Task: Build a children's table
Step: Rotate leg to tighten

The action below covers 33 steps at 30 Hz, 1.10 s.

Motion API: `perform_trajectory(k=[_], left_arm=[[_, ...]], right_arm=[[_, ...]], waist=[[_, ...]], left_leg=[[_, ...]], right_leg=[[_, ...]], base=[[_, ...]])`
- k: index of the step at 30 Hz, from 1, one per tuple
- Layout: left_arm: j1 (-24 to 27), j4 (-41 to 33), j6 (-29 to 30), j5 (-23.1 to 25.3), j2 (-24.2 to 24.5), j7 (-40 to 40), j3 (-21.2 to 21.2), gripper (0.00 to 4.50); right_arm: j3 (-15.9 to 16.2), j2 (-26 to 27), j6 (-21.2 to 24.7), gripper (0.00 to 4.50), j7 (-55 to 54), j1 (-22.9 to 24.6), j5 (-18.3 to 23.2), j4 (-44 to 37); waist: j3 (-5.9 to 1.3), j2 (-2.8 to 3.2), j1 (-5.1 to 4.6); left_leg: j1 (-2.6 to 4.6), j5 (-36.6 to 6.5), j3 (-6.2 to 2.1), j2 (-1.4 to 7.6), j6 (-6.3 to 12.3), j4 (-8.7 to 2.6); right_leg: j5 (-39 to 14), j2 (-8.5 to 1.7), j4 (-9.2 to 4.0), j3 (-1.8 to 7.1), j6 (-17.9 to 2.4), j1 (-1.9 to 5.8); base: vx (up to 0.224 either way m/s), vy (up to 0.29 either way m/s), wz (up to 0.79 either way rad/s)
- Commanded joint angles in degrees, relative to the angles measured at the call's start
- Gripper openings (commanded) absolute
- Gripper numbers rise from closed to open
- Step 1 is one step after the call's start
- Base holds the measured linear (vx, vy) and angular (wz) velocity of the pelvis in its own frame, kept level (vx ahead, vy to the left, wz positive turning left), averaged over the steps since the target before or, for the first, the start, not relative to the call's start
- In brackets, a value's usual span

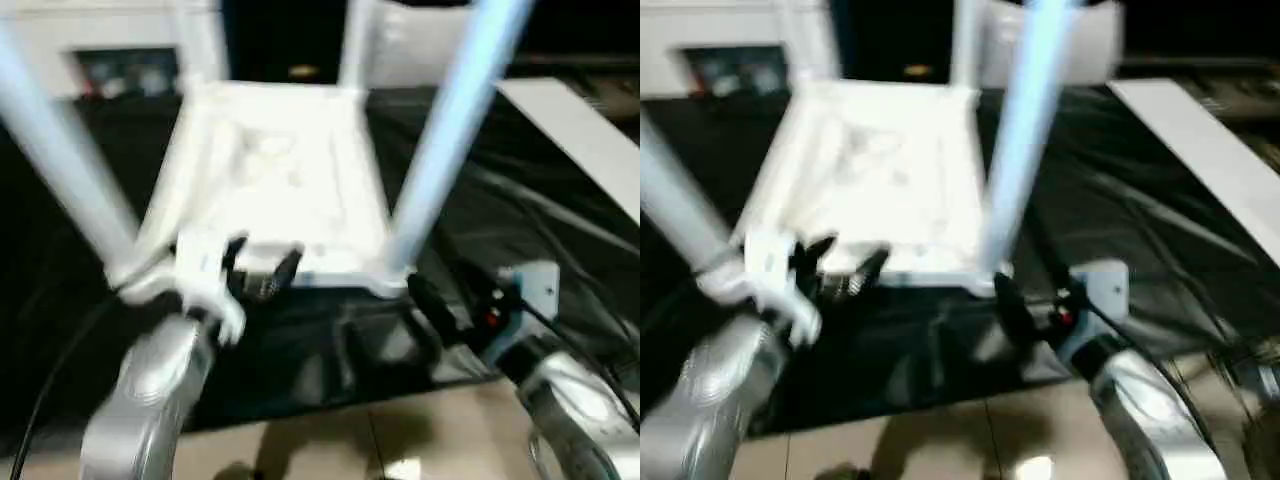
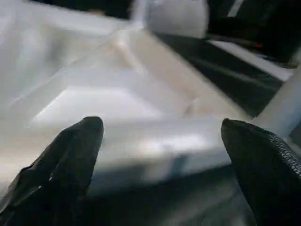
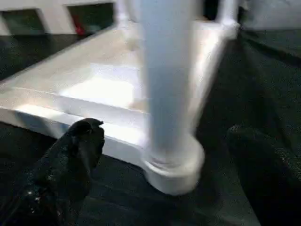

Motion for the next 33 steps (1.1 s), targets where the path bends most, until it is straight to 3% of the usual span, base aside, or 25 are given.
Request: perform_trajectory(k=[1,2,4,7,8,9,11,12,13,14,15,16,17,19,20,22,23,24,25,26,27,28,30,31,33], left_arm=[[0.0,-1.5,-0.9,-0.3,-0.3,-0.9,-1.3,4.40],[0.4,-2.0,-1.4,-0.4,0.2,-1.7,-1.9,4.40],[0.1,-1.6,-1.9,-0.1,0.7,-1.9,-2.0,4.40],[-1.6,-1.0,-1.8,0.1,1.5,-2.1,-1.5,4.40],[-2.4,-0.9,-1.6,-0.2,1.8,-2.4,-1.1,4.40],[-2.9,-0.5,-1.4,-0.2,1.9,-2.2,-0.6,4.40],[-3.5,0.1,-1.5,-0.4,2.1,-2.2,0.1,4.40],[-3.7,0.2,-1.4,-0.3,2.2,-2.0,0.3,4.40],[-3.9,0.4,-1.5,0.0,2.3,-1.8,0.3,4.40],[-4.0,0.5,-1.6,-0.1,2.3,-1.7,0.3,4.40],[-4.2,0.6,-1.6,-0.1,2.1,-1.4,0.1,4.40],[-4.3,0.7,-1.6,-0.1,1.9,-1.1,0.0,4.40],[-4.2,0.6,-1.5,-0.2,1.7,-1.0,-0.1,4.40],[-4.2,0.5,-1.1,-0.6,1.3,-0.8,-0.1,4.40],[-4.2,0.9,-0.8,-0.8,1.2,-0.9,-0.4,4.40],[-4.1,1.6,-0.6,-0.6,1.3,-1.3,-0.5,4.40],[-4.0,2.0,-0.5,-0.6,1.5,-1.7,-0.5,4.40],[-3.6,2.4,-0.5,-0.5,1.6,-1.7,-0.5,4.40],[-3.4,2.4,-0.5,-0.5,1.6,-1.6,-0.6,4.40],[-3.0,2.4,-0.6,-0.5,1.6,-1.6,-0.6,4.40],[-1.7,1.7,-0.5,-1.1,1.4,-1.8,-0.8,4.40],[-1.2,1.4,-0.4,-1.4,1.3,-2.0,-0.9,4.40],[-0.2,1.1,-0.7,-1.4,1.6,-2.7,-1.6,4.40],[0.0,1.2,-0.9,-1.2,1.8,-2.8,-1.9,4.40],[0.3,1.0,-1.5,-1.7,1.8,-3.7,-2.2,4.40]], right_arm=[[-2.1,-0.4,-3.0,4.50,1.4,0.2,0.9,1.6],[-2.5,0.1,-6.4,4.50,2.5,-0.9,0.7,4.3],[-2.5,0.5,-7.5,4.50,1.8,-2.2,-0.2,6.5],[-1.7,1.6,-7.1,4.50,0.2,-4.1,-1.0,7.6],[-1.0,2.0,-6.3,4.50,0.2,-4.2,-0.9,6.9],[-0.4,2.0,-6.3,4.50,0.3,-4.0,-1.1,6.8],[0.6,1.8,-6.7,4.50,0.6,-3.5,-2.0,7.0],[0.9,1.8,-6.9,4.50,0.6,-3.3,-2.2,6.8],[1.0,2.0,-7.0,4.50,0.5,-3.1,-2.0,6.7],[1.1,2.1,-6.9,4.50,0.5,-3.1,-2.0,6.7],[1.5,1.9,-7.1,4.50,0.8,-3.1,-2.2,6.9],[2.0,1.7,-7.3,4.50,1.1,-3.1,-2.6,7.0],[2.3,1.6,-7.4,4.50,1.2,-3.1,-2.9,7.1],[2.3,1.8,-7.6,4.50,1.3,-3.3,-2.9,7.4],[2.7,1.6,-7.3,4.50,1.3,-3.3,-3.3,7.7],[3.0,1.7,-6.9,4.50,0.9,-3.4,-3.3,7.8],[3.2,1.8,-6.9,4.50,0.8,-3.4,-3.5,7.7],[3.1,2.1,-7.0,4.50,0.8,-3.4,-2.9,7.6],[3.0,2.2,-7.1,4.50,1.1,-3.4,-2.7,7.6],[2.9,2.2,-7.2,4.50,1.4,-3.3,-2.4,7.5],[2.9,1.6,-7.3,4.50,2.5,-3.0,-2.0,7.6],[3.0,1.2,-7.4,4.50,3.1,-2.9,-2.1,7.8],[2.8,0.6,-8.3,4.50,4.0,-2.7,-2.2,8.3],[2.5,0.5,-8.8,4.50,4.1,-2.7,-2.1,8.8],[1.4,0.4,-9.8,4.50,4.0,-2.7,-2.1,9.9]], waist=[[-2.29,0.26,0.20],[-1.90,-0.16,1.29],[-0.17,-0.46,1.27],[0.29,-0.39,-0.13],[0.23,2.15,-0.79],[-0.40,2.07,-0.58],[-0.64,2.17,2.88],[-1.79,-2.92,2.06],[0.15,-2.08,2.46],[0.28,-2.84,2.41],[0.41,-1.19,3.79],[-1.39,-0.04,3.61],[-1.64,0.60,1.89],[-4.20,3.02,-1.63],[-4.67,2.41,-2.15],[-4.42,2.00,-2.63],[-3.72,-0.84,-1.20],[-4.10,-2.41,-1.19],[-3.16,-3.22,0.35],[-4.04,-2.07,0.40],[-3.47,-1.94,0.76],[-3.35,-1.28,0.89],[-3.74,0.93,-0.41],[-4.74,2.01,-1.87],[-5.67,1.24,-2.20]], left_leg=[[1.55,8.9,-0.64,5.50,13.68,-4.63],[1.76,-6.3,0.82,4.79,5.79,-5.63],[4.44,-26.9,1.73,4.61,-3.76,-5.94],[7.55,-39.3,2.05,3.76,-7.83,-5.19],[5.33,-50.4,2.13,4.87,-8.87,-10.30],[2.69,-53.3,2.30,5.14,-8.52,-12.86],[0.90,-53.6,6.92,4.57,-7.95,-14.95],[6.99,-34.0,5.99,3.45,-4.97,-4.41],[6.62,-8.2,3.06,0.49,1.60,6.30],[-0.08,-3.8,0.74,0.44,1.17,7.46],[1.94,-5.7,0.79,1.90,0.76,4.27],[4.74,-10.4,1.73,2.50,1.04,-0.89],[7.34,-13.2,0.82,3.44,3.46,-6.14],[14.13,-13.6,-6.10,8.81,12.80,-8.16],[14.72,-8.5,-7.00,9.79,21.97,-7.23],[13.79,-3.0,-5.92,9.57,26.81,-6.95],[4.97,-6.0,-1.96,-1.12,24.13,-4.85],[2.56,-8.9,-0.57,-2.61,20.66,-3.79],[0.53,-9.0,0.26,-1.65,13.86,3.59],[-0.82,-6.9,-0.24,-0.22,10.51,5.20],[2.52,-5.8,0.92,0.72,5.30,1.54],[1.01,0.7,1.83,0.97,6.26,-1.80],[5.73,1.3,-0.33,3.76,10.69,-6.12],[12.14,1.5,-4.04,6.22,18.30,-6.31],[14.35,22.1,-7.20,8.76,31.12,-4.36]], right_leg=[[5.2,-6.38,-3.56,4.06,-11.9,1.68],[-6.8,-6.78,-5.05,3.91,-12.2,2.77],[-33.9,-6.82,-8.20,3.87,-8.1,0.97],[-47.0,-5.04,-10.97,-0.28,-1.3,0.43],[-33.4,-1.99,-6.69,-2.93,-1.8,4.76],[-22.9,-1.18,-0.37,-2.09,-2.2,8.15],[-13.4,0.53,5.53,-1.14,-1.4,9.22],[-46.0,-5.85,-5.43,4.71,0.1,3.25],[-65.0,-11.08,-13.33,9.96,-7.7,0.95],[-57.7,-12.14,-11.43,9.19,-8.7,7.99],[-52.7,-11.31,-11.33,8.42,-9.3,6.58],[-36.6,-6.11,-8.42,6.03,-12.3,6.69],[-21.8,-0.20,-4.85,3.20,-12.8,3.89],[-7.2,-0.08,3.00,2.23,-7.2,-1.62],[-4.6,-1.05,5.21,2.56,-0.7,-4.26],[-2.1,-2.16,6.06,3.25,2.0,-6.15],[2.7,-4.08,-3.40,5.80,2.0,1.02],[-3.1,-5.48,-5.30,6.93,4.8,3.88],[-28.4,-13.75,-10.95,8.98,4.2,5.95],[-30.6,-15.31,-10.19,8.26,1.5,7.57],[-29.0,-9.28,-9.32,9.49,-8.5,4.89],[-21.7,-5.85,-8.16,6.25,-13.8,7.28],[-10.8,-0.81,-4.10,1.67,-11.0,3.57],[-6.8,-0.02,0.33,0.91,-9.4,-1.71],[-2.1,-1.85,4.14,2.70,-0.3,-7.21]], base=[[-0.111,0.005,-0.09],[-0.111,0.005,-0.09],[-0.130,-0.004,-0.03],[-0.105,0.009,-0.08],[-0.073,0.033,-0.18],[-0.107,0.048,-0.18],[-0.107,0.031,0.03],[0.036,-0.088,0.07],[0.114,-0.069,-0.16],[0.114,-0.069,-0.16],[0.127,0.047,-0.11],[0.110,0.036,0.21],[0.110,0.036,0.21],[0.051,0.026,0.21],[0.067,0.029,0.12],[0.109,-0.005,0.09],[0.092,-0.022,0.13],[0.073,-0.071,0.44],[0.104,-0.061,0.56],[0.104,-0.061,0.56],[0.105,-0.002,0.37],[0.130,0.004,0.18],[0.151,0.016,0.08],[0.173,0.022,0.00],[0.162,0.003,0.03]])
